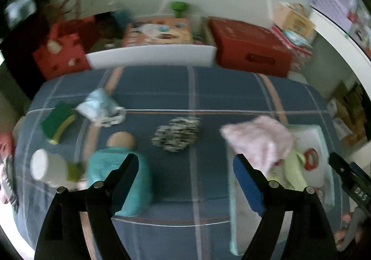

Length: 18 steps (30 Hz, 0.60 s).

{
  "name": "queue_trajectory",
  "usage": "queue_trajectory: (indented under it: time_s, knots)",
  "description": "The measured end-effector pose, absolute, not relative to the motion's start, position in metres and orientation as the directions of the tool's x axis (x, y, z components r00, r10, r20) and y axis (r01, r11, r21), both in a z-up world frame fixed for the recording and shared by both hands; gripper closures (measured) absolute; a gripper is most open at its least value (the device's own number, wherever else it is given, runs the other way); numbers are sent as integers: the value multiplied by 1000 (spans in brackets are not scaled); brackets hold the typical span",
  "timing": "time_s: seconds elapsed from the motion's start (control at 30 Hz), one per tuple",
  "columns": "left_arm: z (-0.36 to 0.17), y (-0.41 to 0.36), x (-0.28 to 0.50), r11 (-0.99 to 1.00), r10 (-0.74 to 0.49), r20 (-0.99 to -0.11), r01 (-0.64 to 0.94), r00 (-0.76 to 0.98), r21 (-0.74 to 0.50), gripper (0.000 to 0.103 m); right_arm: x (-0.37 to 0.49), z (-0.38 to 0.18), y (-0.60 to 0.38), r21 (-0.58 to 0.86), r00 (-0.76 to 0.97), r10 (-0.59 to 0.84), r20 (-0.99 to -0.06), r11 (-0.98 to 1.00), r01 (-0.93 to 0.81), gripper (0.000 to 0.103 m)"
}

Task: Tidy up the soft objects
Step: 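Open right tool releasing green cloth while left tool drops pink towel in tray, then move both open tools back toward the teal toy box on the bed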

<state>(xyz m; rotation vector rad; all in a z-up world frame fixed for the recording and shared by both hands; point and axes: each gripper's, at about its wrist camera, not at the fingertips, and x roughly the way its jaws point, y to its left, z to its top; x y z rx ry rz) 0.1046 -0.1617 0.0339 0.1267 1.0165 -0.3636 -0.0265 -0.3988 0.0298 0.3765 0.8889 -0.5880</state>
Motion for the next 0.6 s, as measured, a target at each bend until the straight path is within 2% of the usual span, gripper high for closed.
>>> queue_trajectory:
  time_s: [0.37, 0.6]
  knots:
    - [47, -53, 114, 994, -94, -822, 103, 561, -43, 19, 4, 38, -344, 110, 573, -213, -792, 872, 476, 0]
    - [31, 4, 119, 999, -16, -847, -29, 531, -37, 19, 28, 35, -290, 163, 613, -90, -785, 925, 345, 0]
